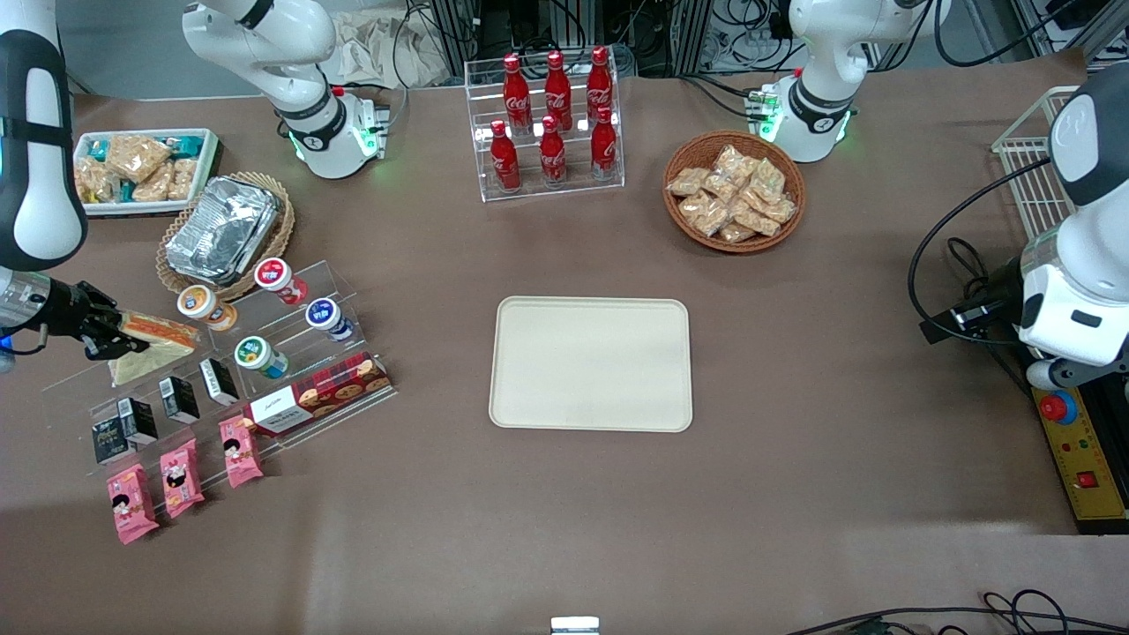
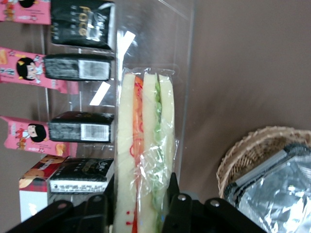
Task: Place sandwich on tray
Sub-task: 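Lift the sandwich out of the rack with the right gripper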
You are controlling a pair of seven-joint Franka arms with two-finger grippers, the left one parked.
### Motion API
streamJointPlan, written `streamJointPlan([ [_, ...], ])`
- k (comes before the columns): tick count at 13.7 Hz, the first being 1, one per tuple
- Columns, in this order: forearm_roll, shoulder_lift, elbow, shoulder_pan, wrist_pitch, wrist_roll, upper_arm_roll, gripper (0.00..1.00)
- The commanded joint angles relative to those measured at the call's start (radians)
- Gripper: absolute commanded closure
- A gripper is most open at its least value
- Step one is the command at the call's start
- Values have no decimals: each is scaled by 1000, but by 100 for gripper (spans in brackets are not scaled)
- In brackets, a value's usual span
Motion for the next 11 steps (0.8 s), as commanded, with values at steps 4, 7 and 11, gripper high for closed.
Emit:
streamJointPlan([
  [4,26,42,207,18,-98,-127,-1,62],
  [7,17,39,269,91,-160,-160,-1,60],
  [11,6,51,398,168,-319,-273,20,60],
])
